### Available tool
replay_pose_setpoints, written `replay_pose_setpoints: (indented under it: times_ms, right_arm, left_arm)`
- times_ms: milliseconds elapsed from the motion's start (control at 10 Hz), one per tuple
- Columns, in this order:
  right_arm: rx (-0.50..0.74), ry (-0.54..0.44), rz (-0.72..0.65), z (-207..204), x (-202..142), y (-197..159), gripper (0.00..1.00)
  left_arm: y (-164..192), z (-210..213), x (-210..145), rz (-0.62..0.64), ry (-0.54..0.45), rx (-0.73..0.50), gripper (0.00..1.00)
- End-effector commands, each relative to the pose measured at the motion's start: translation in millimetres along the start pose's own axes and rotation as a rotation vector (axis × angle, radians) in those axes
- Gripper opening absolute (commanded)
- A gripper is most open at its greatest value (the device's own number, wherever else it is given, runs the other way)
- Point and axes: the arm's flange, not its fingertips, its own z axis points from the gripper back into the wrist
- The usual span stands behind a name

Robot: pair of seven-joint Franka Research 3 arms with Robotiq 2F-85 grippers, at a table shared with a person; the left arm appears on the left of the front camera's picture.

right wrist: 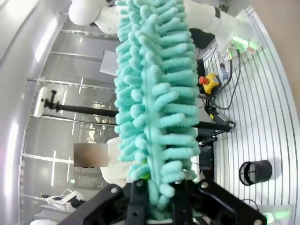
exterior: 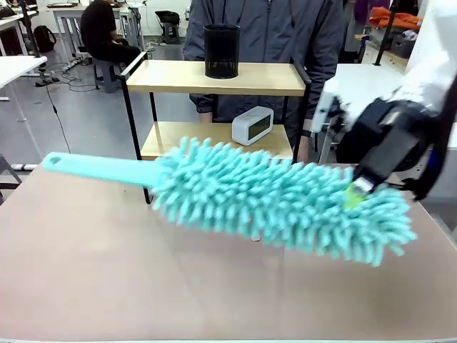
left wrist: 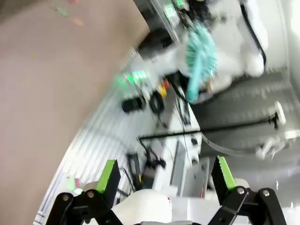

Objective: Clean the shelf.
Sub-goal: Hand the Duster back to the human.

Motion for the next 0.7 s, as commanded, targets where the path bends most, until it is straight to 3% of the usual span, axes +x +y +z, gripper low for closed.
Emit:
replay_pose_setpoints:
  times_ms: [0, 100, 200, 300, 600]
  right_arm:
    - [0.024, -0.056, 0.087, 36, -26, 24, 0.00]
    - [-0.015, -0.161, 0.106, 61, -45, 39, 0.00]
    - [-0.045, -0.384, 0.142, 92, -73, 55, 0.00]
    - [-0.085, -0.530, 0.153, 114, -101, 63, 0.00]
    - [-0.149, -0.947, 0.097, 154, -195, 52, 0.00]
  left_arm:
    - [33, 13, -24, 0.198, -0.530, 0.148, 1.00]
    - [59, 20, -37, 0.293, -0.600, 0.087, 1.00]
    - [80, 19, -44, 0.366, -0.589, -0.065, 1.00]
    - [42, 44, -45, 0.156, -0.297, 0.088, 1.00]
    - [42, 44, -45, 0.156, -0.297, 0.088, 1.00]
